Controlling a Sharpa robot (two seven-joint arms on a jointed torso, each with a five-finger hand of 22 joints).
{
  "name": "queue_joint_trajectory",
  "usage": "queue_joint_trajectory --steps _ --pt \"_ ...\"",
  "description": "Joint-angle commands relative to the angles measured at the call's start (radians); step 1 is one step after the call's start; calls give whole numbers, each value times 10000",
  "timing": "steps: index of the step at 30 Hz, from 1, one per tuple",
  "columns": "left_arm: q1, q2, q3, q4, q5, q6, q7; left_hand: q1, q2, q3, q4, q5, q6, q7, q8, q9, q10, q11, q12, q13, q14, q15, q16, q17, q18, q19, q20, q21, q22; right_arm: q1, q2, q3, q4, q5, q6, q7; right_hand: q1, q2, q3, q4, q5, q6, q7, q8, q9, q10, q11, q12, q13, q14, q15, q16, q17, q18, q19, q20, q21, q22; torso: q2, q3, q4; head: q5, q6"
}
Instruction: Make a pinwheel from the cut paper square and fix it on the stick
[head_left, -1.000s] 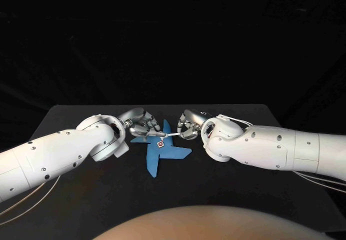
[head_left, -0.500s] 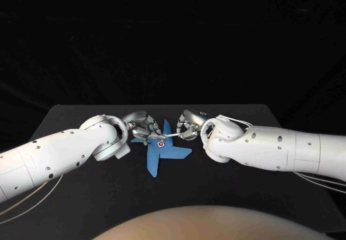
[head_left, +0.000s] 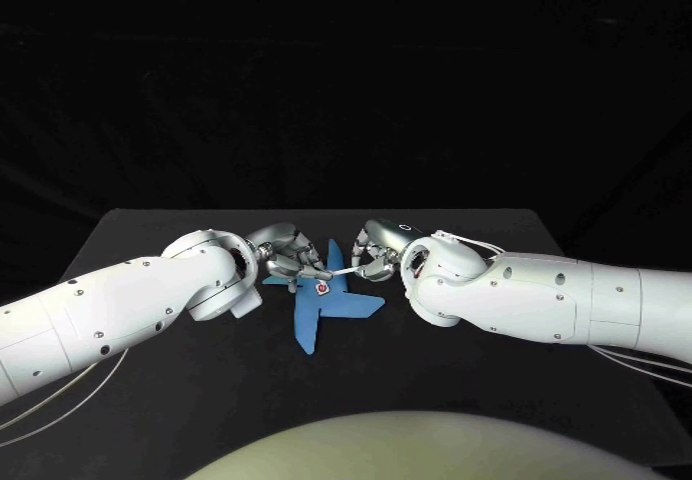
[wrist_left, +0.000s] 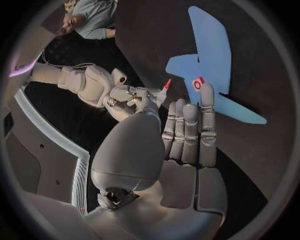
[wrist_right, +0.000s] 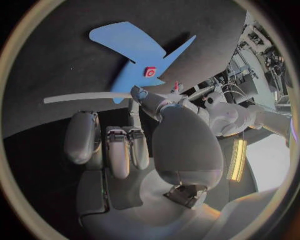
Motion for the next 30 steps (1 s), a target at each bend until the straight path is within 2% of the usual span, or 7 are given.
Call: queue_joint_trajectory --steps 1,7,15,21,25,27,30 --pt "6 30 1 -7 224 411 -21 38 50 37 -12 -60 73 -3 -32 -14 -7 -63 58 9 36 -14 56 32 18 8 -26 -67 15 0 17 1 23 -182 -30 -34 -28 79 39 9 60 66 33 17 23 1041 -76 35 2634 1042 -51 40 2635 -84 107 -57 -42 1602 5 1 -5 -15 1" --pt "6 39 -3 -17 295 585 -66 -194 52 -165 36 -16 144 17 -103 -61 -25 -47 73 36 -13 -3 94 37 10 -11 -22 -99 55 0 15 1 23 -193 -21 -43 -28 79 39 9 60 66 33 17 23 1041 -76 35 2634 1042 -51 40 2635 -84 107 -57 -42 1602 1 -1 1 -25 1" --pt "6 47 -6 -33 318 778 -128 -423 137 -393 28 249 200 18 -197 -114 -55 -42 99 74 -51 6 146 52 10 -18 -15 -134 112 0 17 1 14 -292 -23 -54 -36 81 53 1 61 64 34 17 29 1041 -76 35 2634 1042 -51 40 2635 -86 108 -57 -34 1605 0 1 0 -30 1" --pt "6 45 -8 -39 342 941 -143 -477 260 -551 30 705 277 1 -273 -158 -74 -48 120 108 -39 4 232 122 12 -26 -13 -172 172 0 25 1 6 -317 -7 -57 -36 81 53 1 61 64 34 17 29 1041 -76 35 2634 1042 -51 40 2635 -86 108 -57 -34 1605 1 -2 -1 -37 1" --pt "6 55 -15 -47 361 993 -140 -423 320 -595 14 874 330 -24 -298 -175 -77 -61 123 121 -31 -2 272 158 14 -34 -17 -192 199 0 29 1 6 -321 -3 -55 -36 81 53 1 61 64 34 17 29 1041 -76 35 2634 1042 -51 40 2635 -86 108 -57 -34 1605 0 -3 -1 -41 1" --pt "6 61 -25 -56 402 976 -137 -268 445 -558 6 903 358 -44 -334 -198 -77 -76 116 126 -20 -15 307 188 17 -37 -24 -208 224 0 31 1 7 -322 1 -52 -36 81 53 1 61 64 34 17 29 1041 -76 35 2634 1042 -51 40 2635 -86 108 -57 -34 1605 -2 -1 -1 -45 1" --pt "6 69 -44 -81 554 884 -111 372 834 -287 -4 479 474 -114 -428 -263 -49 -129 48 112 39 -60 409 283 24 -31 -62 -244 308 0 34 1 8 -323 13 -47 -36 81 53 1 61 64 34 17 29 1041 -76 35 2634 1042 -51 40 2635 -86 108 -57 -34 1605 0 1 -1 -34 1"
